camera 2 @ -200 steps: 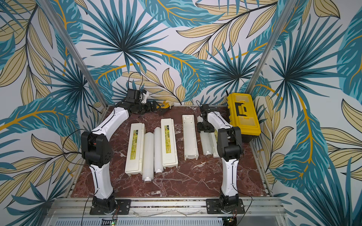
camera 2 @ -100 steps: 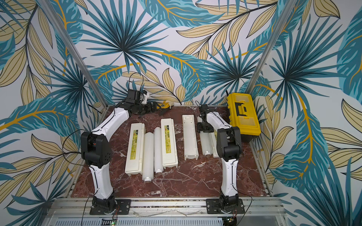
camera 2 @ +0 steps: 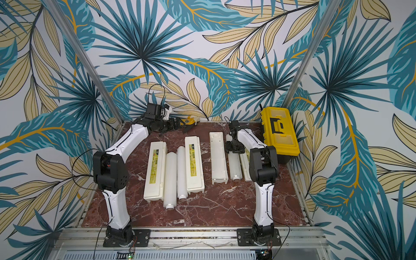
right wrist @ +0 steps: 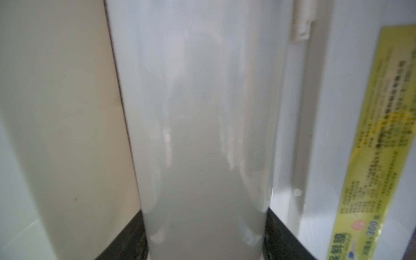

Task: Put plastic wrap rolls into dispensers
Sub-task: Pick up the plastic wrap from the center of the board.

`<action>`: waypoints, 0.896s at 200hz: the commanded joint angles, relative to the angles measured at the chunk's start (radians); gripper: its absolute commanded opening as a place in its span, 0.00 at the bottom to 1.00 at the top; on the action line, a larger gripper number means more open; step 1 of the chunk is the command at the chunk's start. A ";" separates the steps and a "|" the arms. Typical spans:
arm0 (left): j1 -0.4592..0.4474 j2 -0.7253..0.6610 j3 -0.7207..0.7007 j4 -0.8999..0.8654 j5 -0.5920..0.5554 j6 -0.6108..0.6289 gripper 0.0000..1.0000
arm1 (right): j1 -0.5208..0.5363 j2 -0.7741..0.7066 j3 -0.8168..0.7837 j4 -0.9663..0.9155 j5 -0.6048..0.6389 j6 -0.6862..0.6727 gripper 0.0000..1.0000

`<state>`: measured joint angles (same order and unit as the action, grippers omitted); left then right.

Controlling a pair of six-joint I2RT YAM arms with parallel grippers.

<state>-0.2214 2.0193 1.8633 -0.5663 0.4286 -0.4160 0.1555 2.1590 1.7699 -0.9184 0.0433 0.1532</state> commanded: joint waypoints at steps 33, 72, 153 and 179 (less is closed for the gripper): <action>0.004 -0.017 -0.030 0.001 0.019 -0.002 0.99 | 0.007 -0.085 0.023 -0.039 -0.015 0.024 0.29; 0.005 -0.011 -0.035 0.002 0.026 -0.008 1.00 | 0.007 -0.034 0.013 -0.038 -0.019 0.017 0.42; 0.005 -0.006 -0.043 0.000 0.030 -0.019 1.00 | 0.007 0.040 -0.004 0.009 -0.011 0.019 0.75; 0.005 -0.007 -0.045 0.002 0.026 -0.021 1.00 | 0.007 0.045 -0.009 0.019 0.004 0.017 0.78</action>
<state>-0.2207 2.0197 1.8496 -0.5667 0.4526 -0.4355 0.1570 2.1784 1.7699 -0.9131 0.0334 0.1646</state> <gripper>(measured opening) 0.995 0.769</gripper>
